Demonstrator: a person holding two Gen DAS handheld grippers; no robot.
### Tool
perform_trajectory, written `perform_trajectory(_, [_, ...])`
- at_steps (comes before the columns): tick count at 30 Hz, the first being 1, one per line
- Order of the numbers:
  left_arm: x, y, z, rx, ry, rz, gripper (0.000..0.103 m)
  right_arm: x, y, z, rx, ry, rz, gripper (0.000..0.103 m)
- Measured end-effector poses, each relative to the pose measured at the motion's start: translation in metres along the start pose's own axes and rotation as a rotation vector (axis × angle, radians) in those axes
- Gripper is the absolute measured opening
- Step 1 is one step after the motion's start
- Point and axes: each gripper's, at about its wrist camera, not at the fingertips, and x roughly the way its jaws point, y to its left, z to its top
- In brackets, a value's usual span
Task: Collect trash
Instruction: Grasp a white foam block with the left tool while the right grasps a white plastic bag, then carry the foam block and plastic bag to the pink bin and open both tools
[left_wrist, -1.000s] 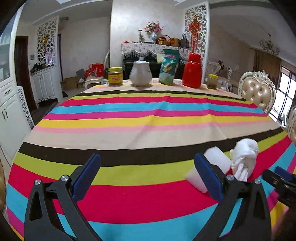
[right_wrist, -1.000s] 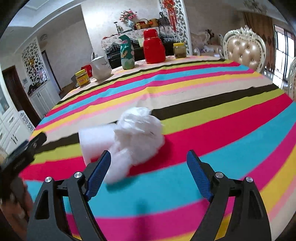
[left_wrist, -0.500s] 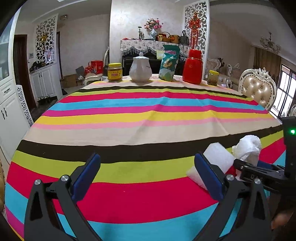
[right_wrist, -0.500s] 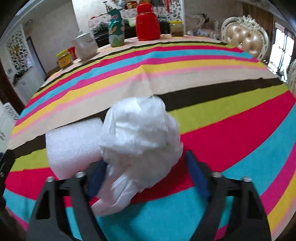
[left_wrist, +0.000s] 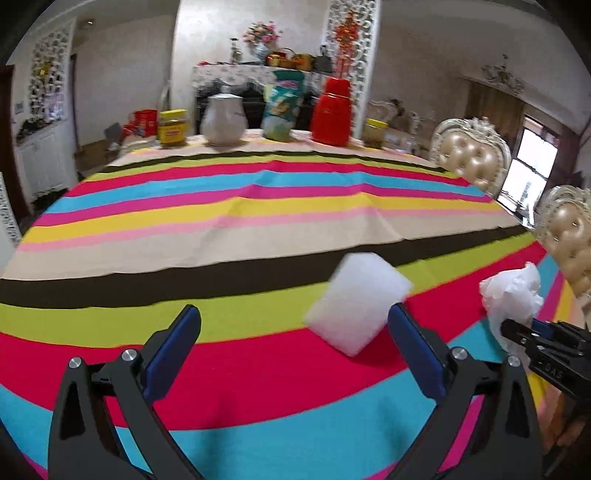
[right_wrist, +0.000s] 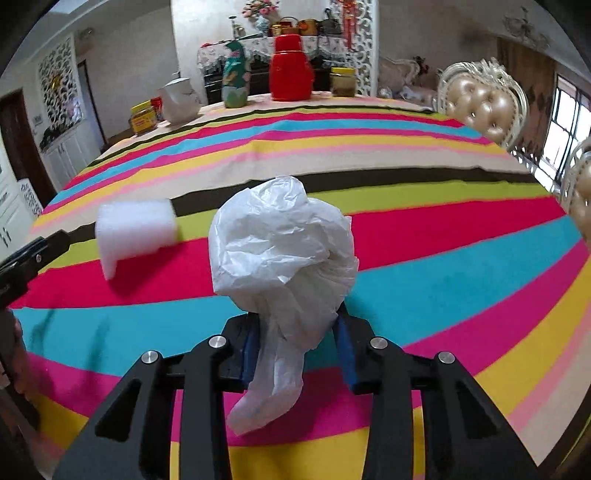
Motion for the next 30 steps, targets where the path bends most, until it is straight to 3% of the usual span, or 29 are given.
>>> perform_trajectory(6, [0.01,-0.011,-0.002,0.005,0.04,-0.053,0.098,-0.002,-0.008,0.001,0.036,-0.02,0.014,0.035])
perform_trajectory(11, [0.026,-0.023,0.002,-0.017,0.124,-0.035,0.098,-0.002,-0.018,0.001,0.086,-0.02,0.03,0.035])
perform_trajectory(17, [0.069,-0.049,0.02,0.114,0.191,0.032,0.098,0.0,-0.021,0.001,0.105,-0.015,0.048,0.035])
perform_trajectory(20, [0.083,-0.06,0.026,0.178,0.211,0.007,0.098,0.0,-0.024,0.001,0.12,-0.012,0.06,0.035])
perform_trajectory(21, [0.084,-0.062,0.026,0.188,0.212,-0.006,0.089,0.001,-0.025,0.001,0.124,-0.01,0.065,0.035])
perform_trajectory(22, [0.082,-0.065,0.025,0.196,0.214,-0.038,0.073,0.002,-0.027,0.001,0.133,-0.008,0.073,0.035])
perform_trajectory(25, [0.063,-0.073,0.019,0.202,0.159,-0.058,0.071,0.002,-0.032,0.0,0.154,-0.007,0.093,0.035])
perform_trajectory(30, [0.032,-0.084,0.008,0.207,0.1,-0.012,0.07,0.002,-0.029,0.0,0.144,-0.004,0.104,0.035])
